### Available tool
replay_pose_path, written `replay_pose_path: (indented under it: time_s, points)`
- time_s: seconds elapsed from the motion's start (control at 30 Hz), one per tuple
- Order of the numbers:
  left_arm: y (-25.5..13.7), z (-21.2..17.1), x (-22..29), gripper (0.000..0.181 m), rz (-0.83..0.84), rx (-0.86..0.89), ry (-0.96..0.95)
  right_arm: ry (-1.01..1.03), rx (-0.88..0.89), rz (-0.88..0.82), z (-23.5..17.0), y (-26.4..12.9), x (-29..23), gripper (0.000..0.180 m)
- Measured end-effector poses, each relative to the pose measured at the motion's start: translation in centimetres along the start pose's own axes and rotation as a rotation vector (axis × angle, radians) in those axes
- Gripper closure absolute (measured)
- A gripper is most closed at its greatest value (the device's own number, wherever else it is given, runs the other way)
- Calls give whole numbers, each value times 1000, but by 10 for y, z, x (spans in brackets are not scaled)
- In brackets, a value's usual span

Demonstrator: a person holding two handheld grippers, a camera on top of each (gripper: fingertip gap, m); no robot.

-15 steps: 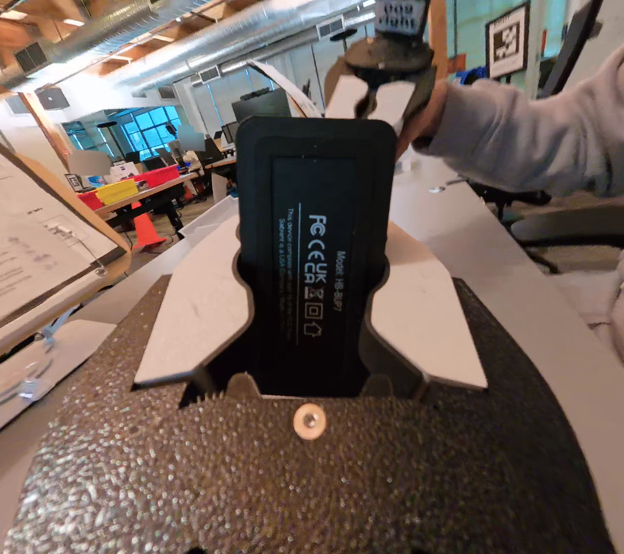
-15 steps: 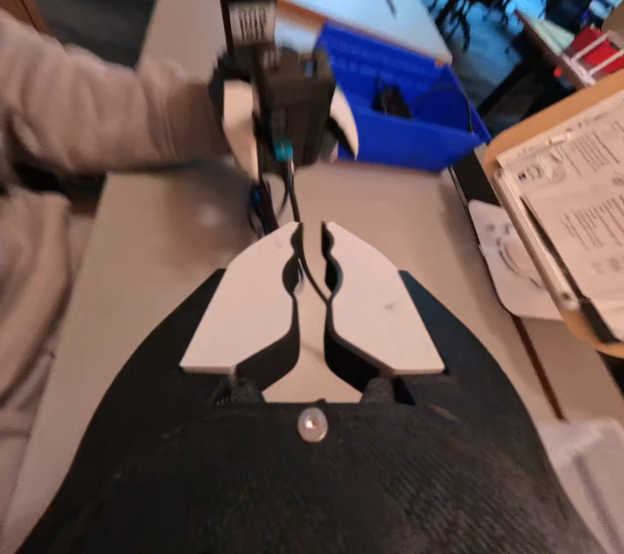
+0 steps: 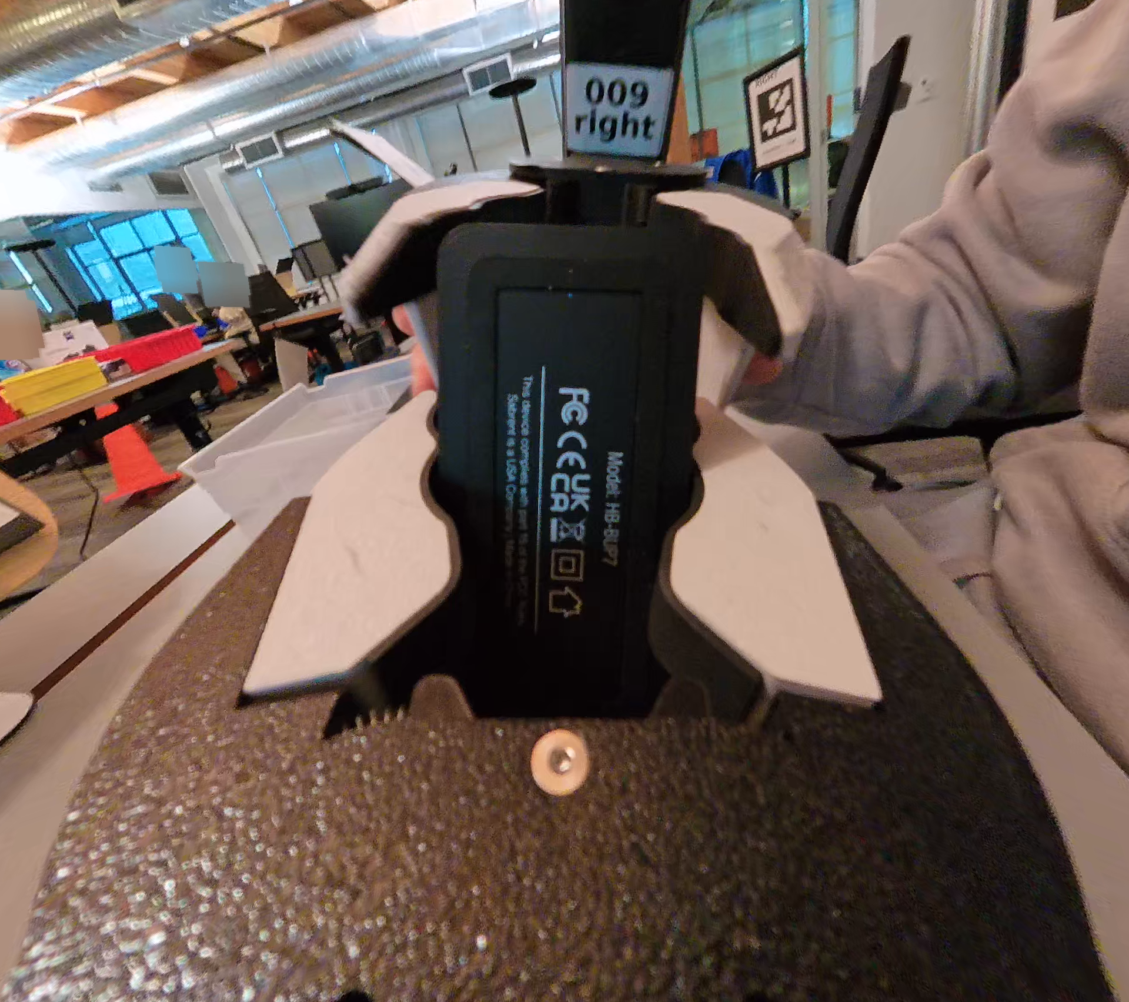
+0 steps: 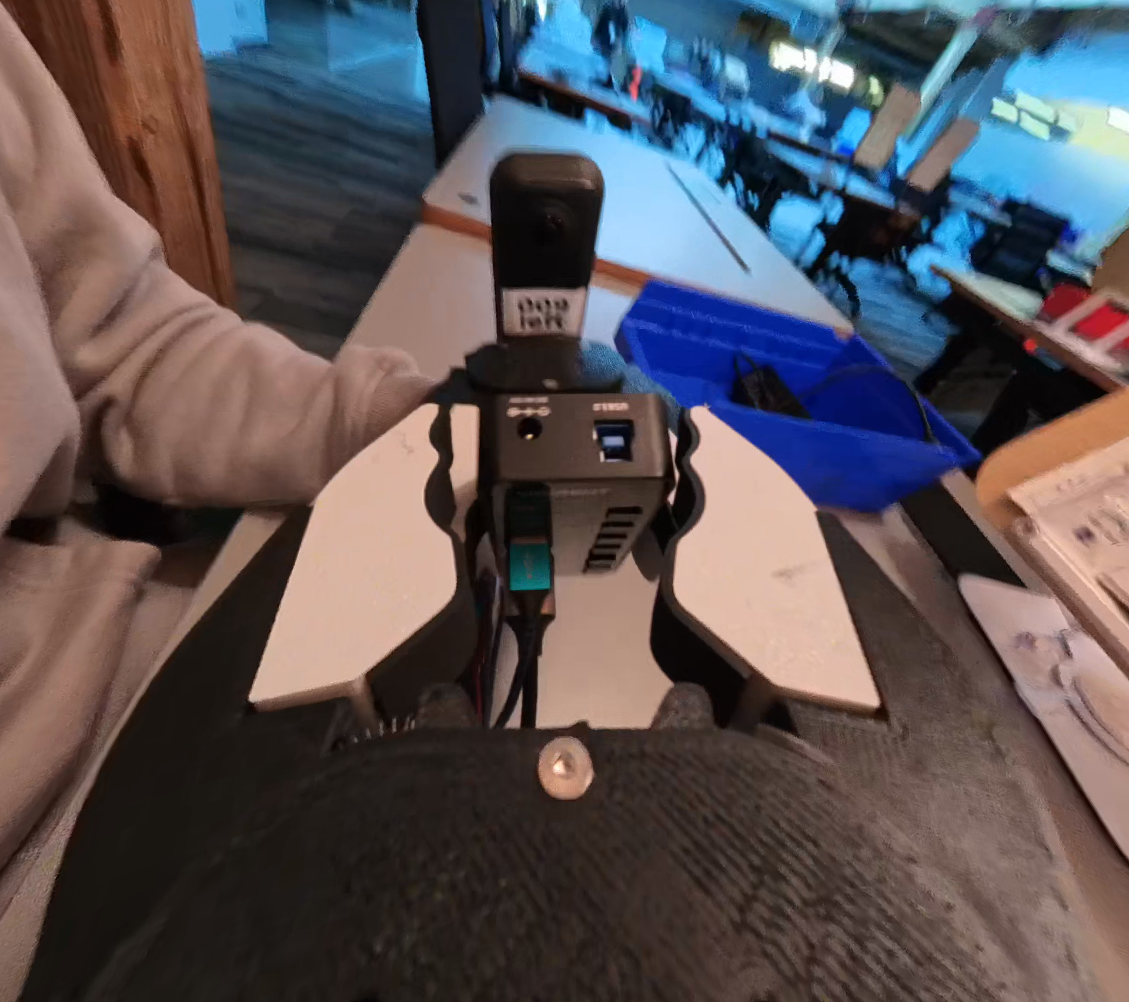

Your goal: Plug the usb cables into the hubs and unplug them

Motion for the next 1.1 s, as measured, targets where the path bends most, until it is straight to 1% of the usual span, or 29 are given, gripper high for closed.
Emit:
replay_pose_path:
  time_s: [0.1,0.17,0.27,0.33,0.4,0.47,0.53,0.6,0.63,0.7,0.8,0.9,1.0,1.1]
  points:
    - [-3,-9,-2,110,28,-103,43,-19,-120,27,-8,3,3,118]
    - [-1,-9,-3,109,41,-172,27,-37,-162,38,-5,1,4,119]
    - [3,-19,-5,108,89,-325,56,-130,-328,32,-10,0,4,119]
    - [2,-28,-10,103,163,-445,107,-163,-421,-17,-14,1,8,119]
    - [-1,-37,-16,99,223,-553,116,-177,-524,-57,-19,0,11,119]
    - [-3,-39,-19,97,262,-601,128,-112,-579,-103,-22,1,16,119]
    - [-5,-41,-20,102,263,-640,103,-80,-633,-106,-26,1,17,119]
    - [-8,-43,-20,112,263,-657,115,-146,-713,-129,-31,-2,20,119]
    - [-10,-43,-20,112,264,-669,117,-177,-738,-124,-32,-2,21,119]
    - [-10,-43,-18,117,242,-680,89,-189,-717,-64,-30,1,15,120]
    - [-9,-44,-14,118,194,-660,60,-240,-751,-9,-30,2,12,120]
    - [-9,-44,-15,118,168,-627,33,-177,-685,15,-25,10,14,120]
    - [-8,-43,-17,119,158,-491,-27,-101,-578,36,-19,16,19,120]
    - [-7,-40,-22,120,179,-394,-88,-112,-492,-10,-13,18,27,118]
Point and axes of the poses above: each gripper's, where its closed fingertips meet, y out along the fingers, z out of its top, x = y × z across the jaws, the point moved 4 cm from there along -y, back along the fingers, and after that the axes turned 8 degrees about -z, right-handed, at the moved point
